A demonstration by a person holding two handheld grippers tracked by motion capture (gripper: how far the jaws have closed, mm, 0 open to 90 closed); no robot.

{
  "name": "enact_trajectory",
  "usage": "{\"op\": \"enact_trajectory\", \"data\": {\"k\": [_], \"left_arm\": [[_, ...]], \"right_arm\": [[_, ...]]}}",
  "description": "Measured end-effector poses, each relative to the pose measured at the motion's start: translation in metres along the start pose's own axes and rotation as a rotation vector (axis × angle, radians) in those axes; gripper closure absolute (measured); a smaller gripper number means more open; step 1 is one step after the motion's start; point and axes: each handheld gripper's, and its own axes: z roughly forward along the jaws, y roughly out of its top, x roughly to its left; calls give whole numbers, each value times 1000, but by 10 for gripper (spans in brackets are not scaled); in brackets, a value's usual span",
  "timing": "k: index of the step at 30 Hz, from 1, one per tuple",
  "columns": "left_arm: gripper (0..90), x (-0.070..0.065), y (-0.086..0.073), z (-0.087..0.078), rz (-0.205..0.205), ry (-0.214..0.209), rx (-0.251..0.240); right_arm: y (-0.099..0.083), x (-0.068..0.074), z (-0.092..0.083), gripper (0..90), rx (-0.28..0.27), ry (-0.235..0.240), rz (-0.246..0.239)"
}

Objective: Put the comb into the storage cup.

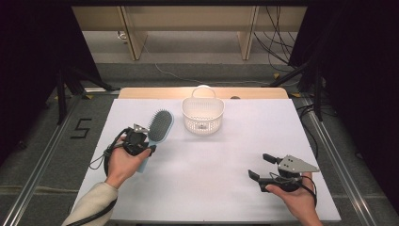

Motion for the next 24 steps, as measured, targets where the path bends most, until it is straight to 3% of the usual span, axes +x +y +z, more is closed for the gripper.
{"op": "enact_trajectory", "data": {"k": [24], "left_arm": [[700, 1, 0, -3, 18, 2, -77]], "right_arm": [[-1, -1, 0, 167, -1, 4, 3]]}}
